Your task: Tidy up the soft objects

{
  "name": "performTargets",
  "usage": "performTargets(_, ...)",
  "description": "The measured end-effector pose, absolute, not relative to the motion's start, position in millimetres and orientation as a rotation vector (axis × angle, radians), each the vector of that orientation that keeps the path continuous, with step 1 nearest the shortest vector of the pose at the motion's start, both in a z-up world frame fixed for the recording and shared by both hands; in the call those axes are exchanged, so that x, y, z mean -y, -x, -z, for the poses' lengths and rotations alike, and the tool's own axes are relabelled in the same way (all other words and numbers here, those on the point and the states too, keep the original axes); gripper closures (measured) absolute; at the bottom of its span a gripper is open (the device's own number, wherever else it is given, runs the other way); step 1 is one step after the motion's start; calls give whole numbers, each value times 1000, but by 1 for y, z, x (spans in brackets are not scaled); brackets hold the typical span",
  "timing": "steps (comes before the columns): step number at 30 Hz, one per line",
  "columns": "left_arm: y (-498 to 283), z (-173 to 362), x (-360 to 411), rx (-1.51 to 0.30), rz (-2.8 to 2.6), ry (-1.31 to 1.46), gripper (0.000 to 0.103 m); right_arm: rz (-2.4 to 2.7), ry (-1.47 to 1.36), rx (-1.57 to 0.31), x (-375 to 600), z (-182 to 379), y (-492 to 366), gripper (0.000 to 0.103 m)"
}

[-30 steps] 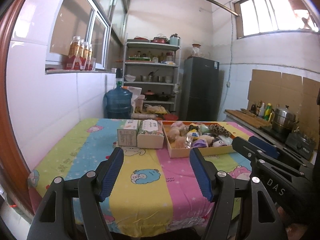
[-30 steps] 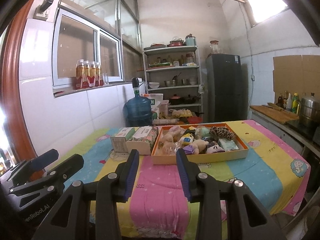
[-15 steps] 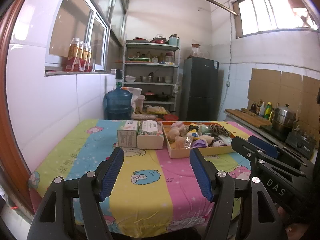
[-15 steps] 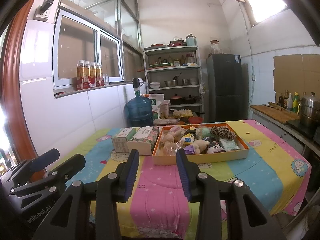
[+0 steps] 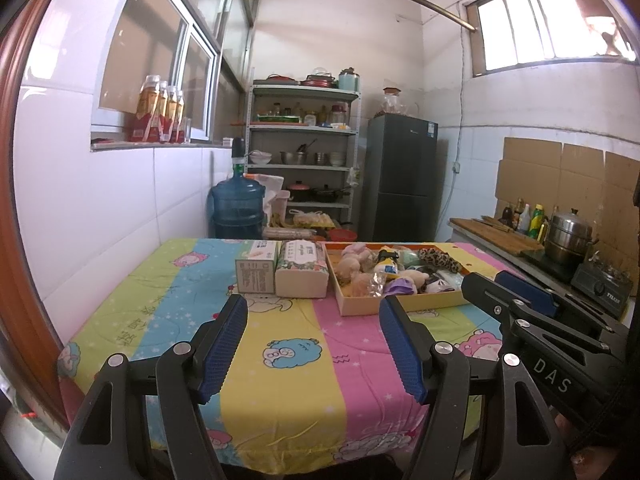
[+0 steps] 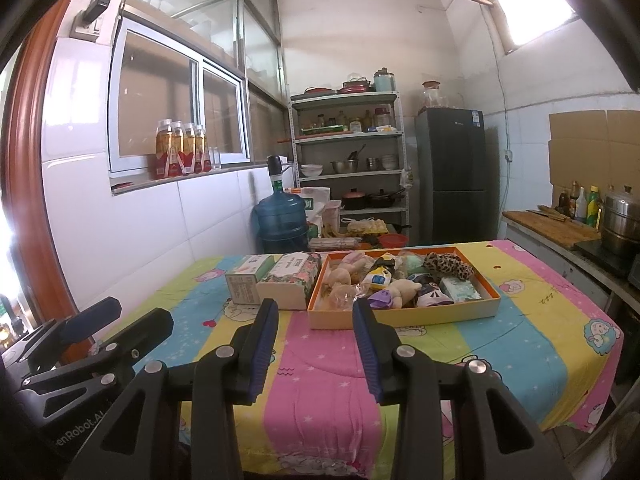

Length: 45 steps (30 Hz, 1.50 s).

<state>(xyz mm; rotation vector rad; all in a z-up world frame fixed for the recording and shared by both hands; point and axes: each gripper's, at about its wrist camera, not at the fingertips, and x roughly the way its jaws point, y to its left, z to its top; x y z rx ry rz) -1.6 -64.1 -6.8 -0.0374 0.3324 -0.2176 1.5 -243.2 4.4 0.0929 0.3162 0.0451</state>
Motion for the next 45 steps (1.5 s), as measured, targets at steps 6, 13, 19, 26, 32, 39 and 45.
performTargets(6,1,7,64,-333,218,38,33,-48,-93,-318,241,-4,-1,64)
performTargets(13,1,7,64,-333,218,38,33,-54,-93,-321,240,-5,0,64)
performTargets(19,1,7,64,-333,218,38,33,-54,-93,-321,240,-5,-1,64)
performTargets(26,1,7,64,-333,219,37,33,-54,-94,-321,239,-5,0,64)
performTargets(32,1,7,64,-333,218,37,33,-54,-93,-321,239,-5,-1,64)
performTargets(39,1,6,64,-334,219,38,33,-54,-93,-321,239,-5,-1,64)
performTargets(45,1,6,64,-333,218,38,33,-54,-93,-321,238,-5,0,64)
